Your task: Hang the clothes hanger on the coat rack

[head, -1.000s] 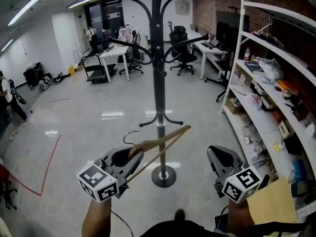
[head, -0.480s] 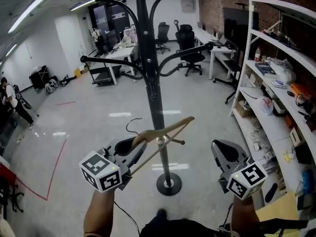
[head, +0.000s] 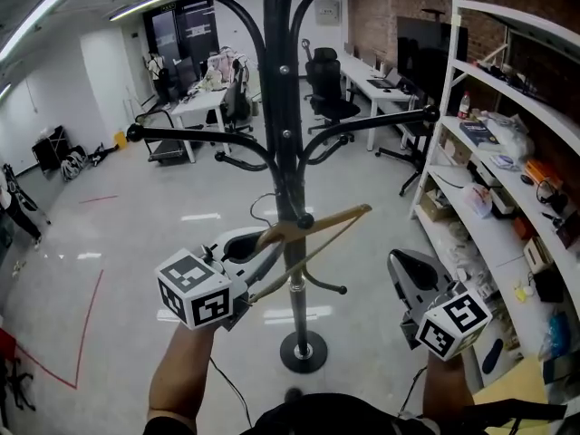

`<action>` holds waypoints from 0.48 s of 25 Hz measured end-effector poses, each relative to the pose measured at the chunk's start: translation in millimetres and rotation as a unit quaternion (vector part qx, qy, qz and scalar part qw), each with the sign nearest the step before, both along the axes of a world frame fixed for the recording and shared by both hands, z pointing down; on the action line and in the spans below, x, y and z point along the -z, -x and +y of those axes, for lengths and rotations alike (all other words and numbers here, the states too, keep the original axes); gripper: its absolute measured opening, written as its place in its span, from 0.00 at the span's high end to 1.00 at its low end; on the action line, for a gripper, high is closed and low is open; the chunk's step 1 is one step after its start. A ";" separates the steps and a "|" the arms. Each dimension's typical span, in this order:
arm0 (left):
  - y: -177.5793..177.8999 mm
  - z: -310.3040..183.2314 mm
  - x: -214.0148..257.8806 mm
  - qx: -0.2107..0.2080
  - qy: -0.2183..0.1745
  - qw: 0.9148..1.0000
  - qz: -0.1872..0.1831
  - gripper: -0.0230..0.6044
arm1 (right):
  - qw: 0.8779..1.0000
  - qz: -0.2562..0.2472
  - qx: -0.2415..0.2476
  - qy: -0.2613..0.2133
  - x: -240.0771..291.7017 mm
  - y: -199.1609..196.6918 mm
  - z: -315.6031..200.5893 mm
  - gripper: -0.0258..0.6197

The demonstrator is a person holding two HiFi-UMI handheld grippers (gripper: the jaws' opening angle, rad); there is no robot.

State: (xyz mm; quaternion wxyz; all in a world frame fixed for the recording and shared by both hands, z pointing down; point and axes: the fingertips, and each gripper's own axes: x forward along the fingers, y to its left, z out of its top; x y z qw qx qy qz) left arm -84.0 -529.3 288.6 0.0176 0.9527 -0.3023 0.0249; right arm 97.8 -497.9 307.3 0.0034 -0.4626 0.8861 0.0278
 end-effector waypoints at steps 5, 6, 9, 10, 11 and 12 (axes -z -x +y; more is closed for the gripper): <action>-10.3 -13.8 -5.1 -0.031 0.003 0.999 -0.017 0.88 | 1.000 0.006 -0.003 -0.003 3.1 7.4 -10.1 0.95; -13.0 -16.4 -6.4 -0.037 0.004 0.999 -0.020 0.88 | 1.000 0.006 -0.006 -0.003 3.1 7.3 -12.0 0.95; -21.4 -23.6 -12.7 -0.054 0.010 0.998 -0.027 0.88 | 1.000 0.005 -0.015 -0.001 1.7 2.9 -17.7 0.95; -23.7 -25.5 -14.7 -0.058 0.012 0.998 -0.029 0.88 | 1.000 0.004 -0.018 0.000 0.9 1.2 -19.4 0.95; -25.7 -27.1 -16.2 -0.062 0.013 0.997 -0.032 0.88 | 1.000 0.004 -0.020 0.002 -0.1 -0.1 -20.8 0.95; -27.7 -28.6 -17.1 -0.066 0.013 0.997 -0.035 0.88 | 1.000 0.003 -0.022 0.003 -1.1 -1.4 -22.0 0.95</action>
